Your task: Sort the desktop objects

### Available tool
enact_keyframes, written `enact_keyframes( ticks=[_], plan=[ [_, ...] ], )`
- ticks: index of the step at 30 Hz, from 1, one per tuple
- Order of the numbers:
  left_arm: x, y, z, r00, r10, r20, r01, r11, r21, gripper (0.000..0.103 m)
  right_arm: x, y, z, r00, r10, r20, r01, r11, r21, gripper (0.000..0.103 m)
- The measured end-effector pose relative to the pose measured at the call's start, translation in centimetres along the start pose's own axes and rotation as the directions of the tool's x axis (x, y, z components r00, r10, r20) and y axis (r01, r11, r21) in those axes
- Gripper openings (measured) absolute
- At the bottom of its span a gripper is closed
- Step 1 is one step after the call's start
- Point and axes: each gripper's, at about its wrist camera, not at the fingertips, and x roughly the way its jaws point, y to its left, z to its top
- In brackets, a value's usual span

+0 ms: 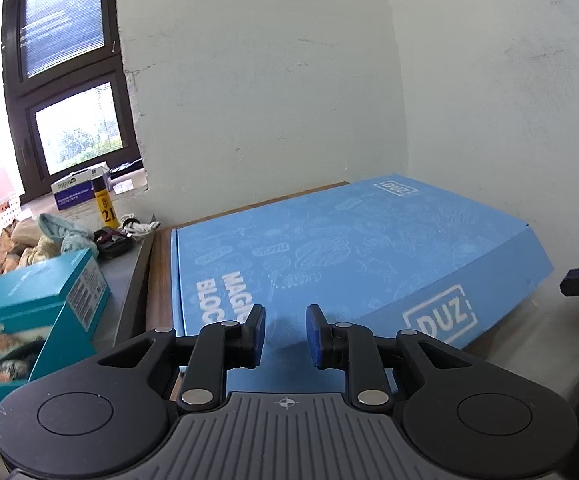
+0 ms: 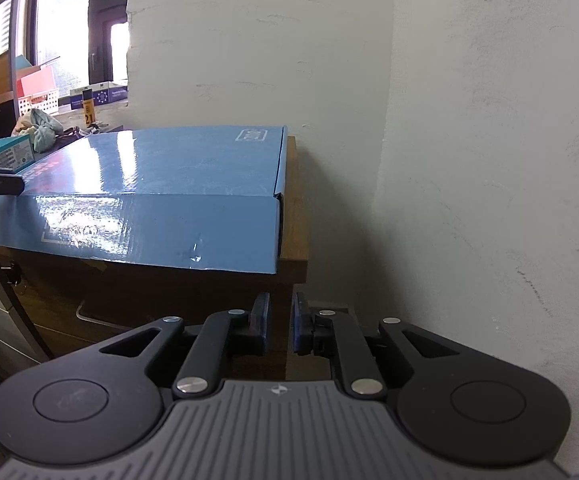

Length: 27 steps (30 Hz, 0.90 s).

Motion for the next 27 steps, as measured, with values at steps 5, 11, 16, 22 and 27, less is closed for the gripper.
enact_keyframes(
  ticks=[5,11,16,22,27],
  plan=[
    [-2.5,0.3,-1.2,1.000,0.006,0.028,-0.005,1.000,-0.027,0.025,-0.6,0.5,0.7,1.000,-0.001,0.002,0.001,1.000,0.004,0.027],
    [-3.9,0.5,-2.7,1.000,0.010,0.003,-0.010,0.996,-0.085,0.025,-0.8,0.8,1.6,1.000,0.006,-0.012,-0.005,1.000,0.031,0.028],
    [-3.9,0.7,-3.5,1.000,0.015,-0.012,-0.016,0.995,-0.101,0.030,-1.2,1.0,2.5,0.999,0.041,-0.007,-0.041,0.998,0.052,0.052],
    [-3.5,1.0,-4.2,1.000,0.011,-0.027,-0.014,0.993,-0.118,0.043,-0.8,1.7,3.1,0.999,0.043,-0.007,-0.043,0.999,0.034,0.054],
    [-3.2,1.4,-4.9,1.000,0.000,-0.024,-0.004,0.992,-0.129,0.044,0.4,2.3,3.2,0.999,0.037,-0.021,-0.037,0.999,0.012,0.054]
  ],
)
